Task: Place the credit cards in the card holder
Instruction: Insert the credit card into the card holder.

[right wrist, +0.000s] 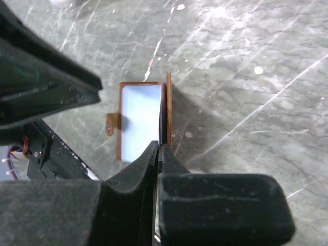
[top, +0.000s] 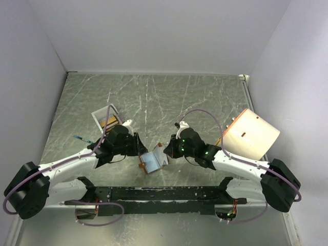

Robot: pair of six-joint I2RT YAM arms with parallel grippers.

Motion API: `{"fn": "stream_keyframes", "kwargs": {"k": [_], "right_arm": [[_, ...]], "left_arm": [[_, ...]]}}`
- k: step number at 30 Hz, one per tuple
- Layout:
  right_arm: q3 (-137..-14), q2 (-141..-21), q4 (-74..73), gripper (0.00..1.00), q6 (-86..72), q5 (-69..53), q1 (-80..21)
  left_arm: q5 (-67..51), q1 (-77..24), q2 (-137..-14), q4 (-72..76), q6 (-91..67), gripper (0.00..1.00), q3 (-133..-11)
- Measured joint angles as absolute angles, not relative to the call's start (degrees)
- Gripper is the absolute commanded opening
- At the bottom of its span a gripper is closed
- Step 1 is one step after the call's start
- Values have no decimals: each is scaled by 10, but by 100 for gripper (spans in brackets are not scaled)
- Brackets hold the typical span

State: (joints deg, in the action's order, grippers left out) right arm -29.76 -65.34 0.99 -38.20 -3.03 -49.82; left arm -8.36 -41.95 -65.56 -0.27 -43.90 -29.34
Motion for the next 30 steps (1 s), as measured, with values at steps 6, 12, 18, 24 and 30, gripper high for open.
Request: {"fn": "stream_keyframes", "kwargs": {"k": [6, 12, 18, 24, 30], "right_arm": [[-293, -685, 28, 0, -392, -50, -477], [-293, -700, 25, 0, -402, -54, -472], [-292, -699, 25, 0, -408, -53, -468], [-283, -696, 22, 0, -414, -47, -463], [-283, -692, 19, 0, -416, -48, -456]], "left_arm": [[-97, -420, -638, -20, -439, 51, -232], [-121, -422, -656, -29, -436, 54, -224], [-128, -427, -665, -39, -426, 51, -224], [-138, -433, -664, -48, -424, 48, -224], [-148, -434, -662, -46, -424, 15, -223]]}}
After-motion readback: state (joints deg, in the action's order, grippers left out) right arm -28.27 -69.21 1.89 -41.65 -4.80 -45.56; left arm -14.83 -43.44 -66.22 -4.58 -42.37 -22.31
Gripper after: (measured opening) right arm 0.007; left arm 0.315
